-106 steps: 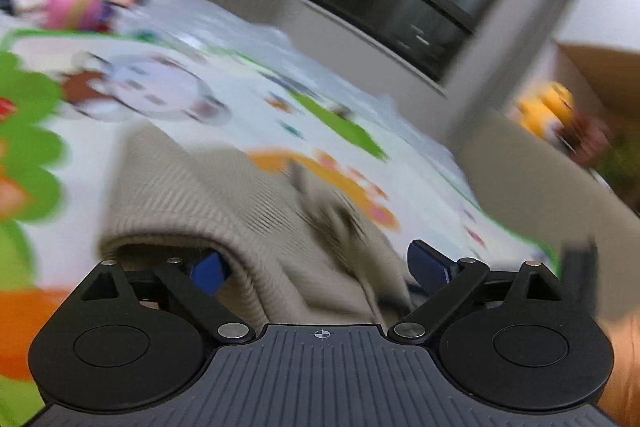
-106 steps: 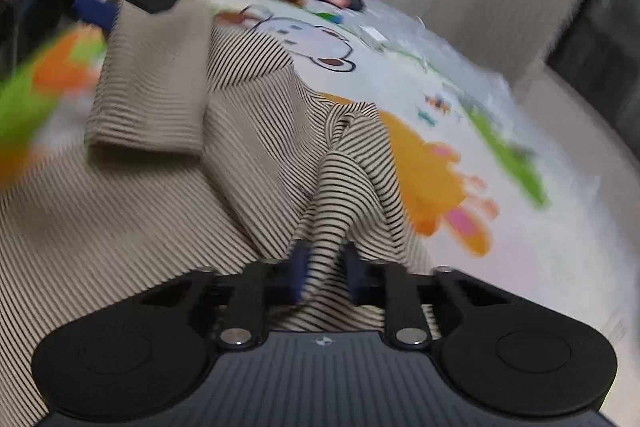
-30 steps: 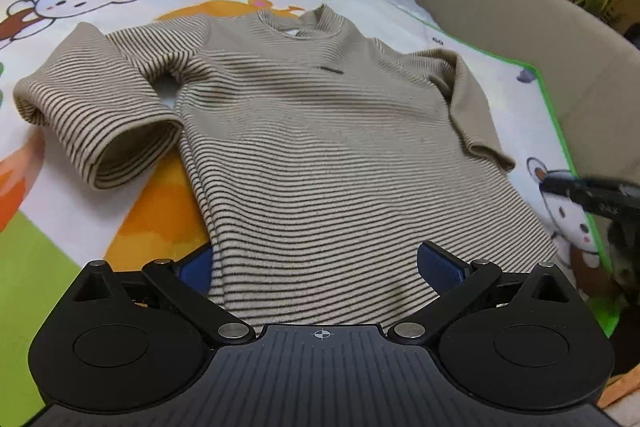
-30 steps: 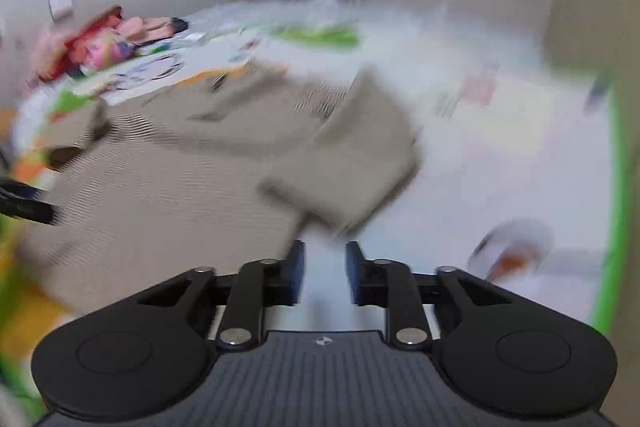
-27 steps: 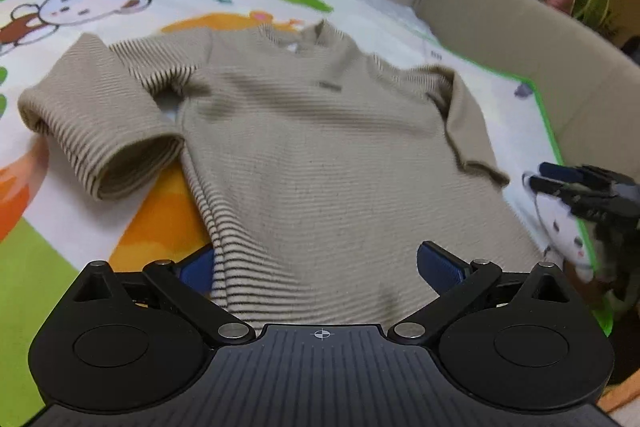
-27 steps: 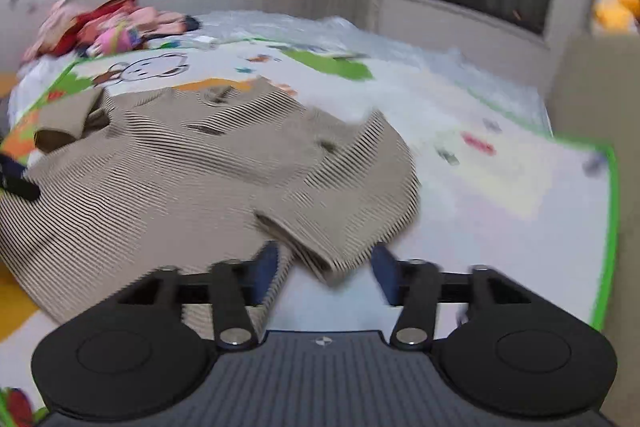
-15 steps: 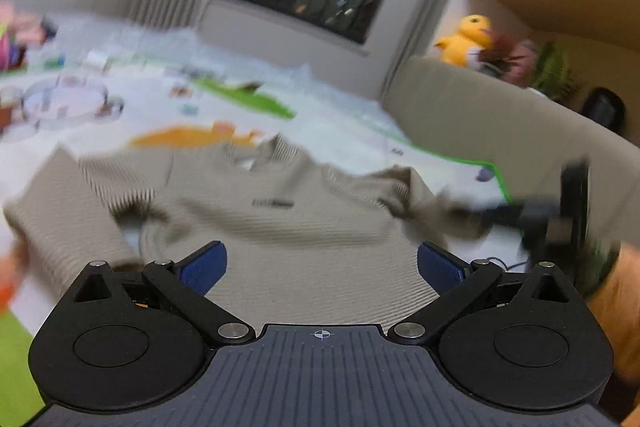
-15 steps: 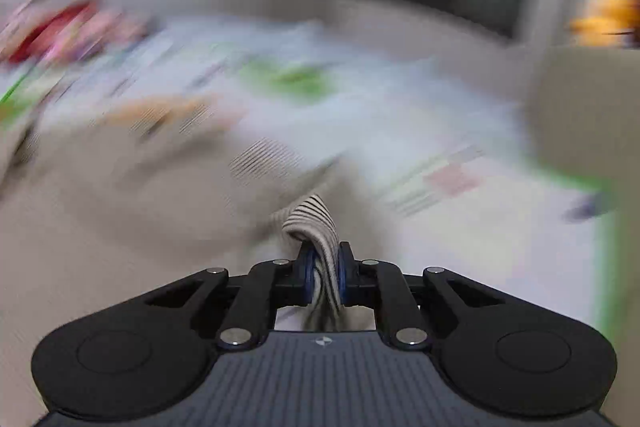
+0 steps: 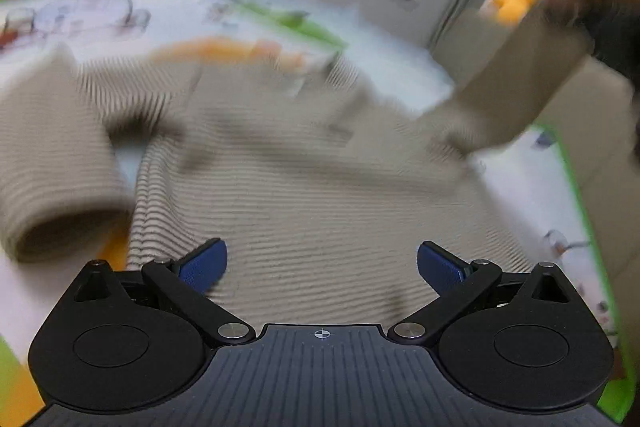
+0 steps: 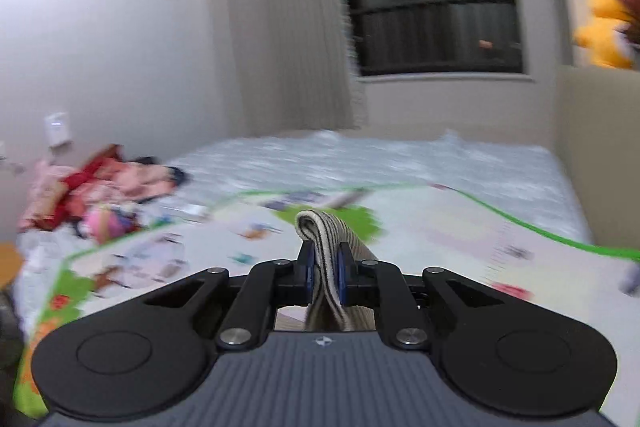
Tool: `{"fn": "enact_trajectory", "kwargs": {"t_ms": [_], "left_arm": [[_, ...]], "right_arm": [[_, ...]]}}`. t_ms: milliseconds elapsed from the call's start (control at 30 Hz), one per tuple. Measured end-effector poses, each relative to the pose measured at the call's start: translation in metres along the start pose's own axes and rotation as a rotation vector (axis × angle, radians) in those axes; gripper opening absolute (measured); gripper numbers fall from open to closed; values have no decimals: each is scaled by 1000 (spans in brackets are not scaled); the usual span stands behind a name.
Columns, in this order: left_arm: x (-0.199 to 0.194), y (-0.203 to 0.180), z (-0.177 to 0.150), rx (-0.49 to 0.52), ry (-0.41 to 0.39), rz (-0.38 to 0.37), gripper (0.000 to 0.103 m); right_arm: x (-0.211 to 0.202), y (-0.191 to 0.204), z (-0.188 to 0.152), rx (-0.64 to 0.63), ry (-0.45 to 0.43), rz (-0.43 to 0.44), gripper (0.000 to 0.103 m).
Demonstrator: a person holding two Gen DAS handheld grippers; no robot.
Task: Fold clothes
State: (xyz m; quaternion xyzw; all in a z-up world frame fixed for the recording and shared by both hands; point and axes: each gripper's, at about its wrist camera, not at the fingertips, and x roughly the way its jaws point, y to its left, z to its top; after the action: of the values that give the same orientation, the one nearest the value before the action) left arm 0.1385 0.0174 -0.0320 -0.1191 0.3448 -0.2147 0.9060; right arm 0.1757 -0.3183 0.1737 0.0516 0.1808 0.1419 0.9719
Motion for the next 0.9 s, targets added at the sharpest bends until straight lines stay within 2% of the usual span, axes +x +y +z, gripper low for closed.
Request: {"fn": "enact_trajectory", "kwargs": {"t_ms": [133,267,400,500,567,667,800,867,900], "left_arm": [[0,-8,-7,77,-16,19,103],[-1,-6,-9,79,-30,14,103],[-7,-3,-12,64,-41,-6,103],[-8,0,-13,61,-44,-15,103],[-8,-1,-13,63,-44,-15,103],[-10,-4,-13,67,-46,-3,103],[-20,-9,-15,71,-53,18,103],[-39,-4,-12,36,-62,0,103],[-51,2,-9,12,-89,21,103]], "right_arm": [[39,56,17,-55,-3,115,11],[74,94,19,-74,29,159,11],[98,110,15,-60,44,166,14],[94,109,13,-35,25,179,18],[90,107,12,-16,10,188,31],[83,105,5,-19,15,193,35],[78,99,-17,18,105,205,40],[76,96,-33,58,167,239,44],[74,96,-41,65,192,256,45]]}}
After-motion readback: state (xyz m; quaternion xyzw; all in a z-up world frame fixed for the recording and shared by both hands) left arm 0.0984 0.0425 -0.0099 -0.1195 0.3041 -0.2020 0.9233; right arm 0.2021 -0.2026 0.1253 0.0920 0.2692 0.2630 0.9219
